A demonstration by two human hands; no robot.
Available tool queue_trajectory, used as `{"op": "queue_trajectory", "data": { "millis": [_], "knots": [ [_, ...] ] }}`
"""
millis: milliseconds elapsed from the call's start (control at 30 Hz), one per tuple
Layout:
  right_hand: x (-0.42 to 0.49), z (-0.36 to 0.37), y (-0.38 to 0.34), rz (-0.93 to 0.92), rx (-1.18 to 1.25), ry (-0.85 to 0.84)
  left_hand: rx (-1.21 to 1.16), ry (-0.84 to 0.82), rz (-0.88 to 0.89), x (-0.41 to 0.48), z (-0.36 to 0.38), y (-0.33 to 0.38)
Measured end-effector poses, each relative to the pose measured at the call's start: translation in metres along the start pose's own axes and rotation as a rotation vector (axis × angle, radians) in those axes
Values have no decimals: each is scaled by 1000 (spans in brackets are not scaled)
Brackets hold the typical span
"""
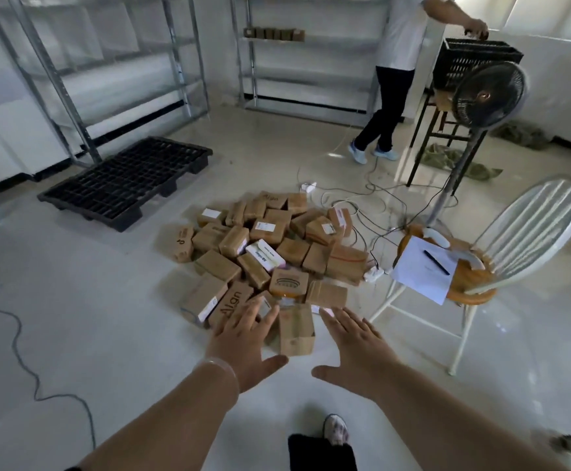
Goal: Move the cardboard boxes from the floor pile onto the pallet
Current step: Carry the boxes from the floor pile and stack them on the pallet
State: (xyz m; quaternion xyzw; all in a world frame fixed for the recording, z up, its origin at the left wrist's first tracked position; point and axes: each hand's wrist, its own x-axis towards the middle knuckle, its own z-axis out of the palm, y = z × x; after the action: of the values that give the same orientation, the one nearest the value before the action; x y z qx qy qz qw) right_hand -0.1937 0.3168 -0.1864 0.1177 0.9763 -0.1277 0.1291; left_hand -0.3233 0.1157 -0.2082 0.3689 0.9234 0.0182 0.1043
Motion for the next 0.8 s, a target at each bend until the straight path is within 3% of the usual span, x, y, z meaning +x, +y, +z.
{"op": "queue_trajectory", "data": {
  "millis": [400,633,800],
  "knots": [
    [230,1,140,51,103,-142,-102,-136,-133,243,42,7],
    [309,115,181,182,247,-405,-228,-299,-173,344,153,-9],
    [378,216,213,288,289,-436,-332,-306,-244,401,273,-30]
  ]
}}
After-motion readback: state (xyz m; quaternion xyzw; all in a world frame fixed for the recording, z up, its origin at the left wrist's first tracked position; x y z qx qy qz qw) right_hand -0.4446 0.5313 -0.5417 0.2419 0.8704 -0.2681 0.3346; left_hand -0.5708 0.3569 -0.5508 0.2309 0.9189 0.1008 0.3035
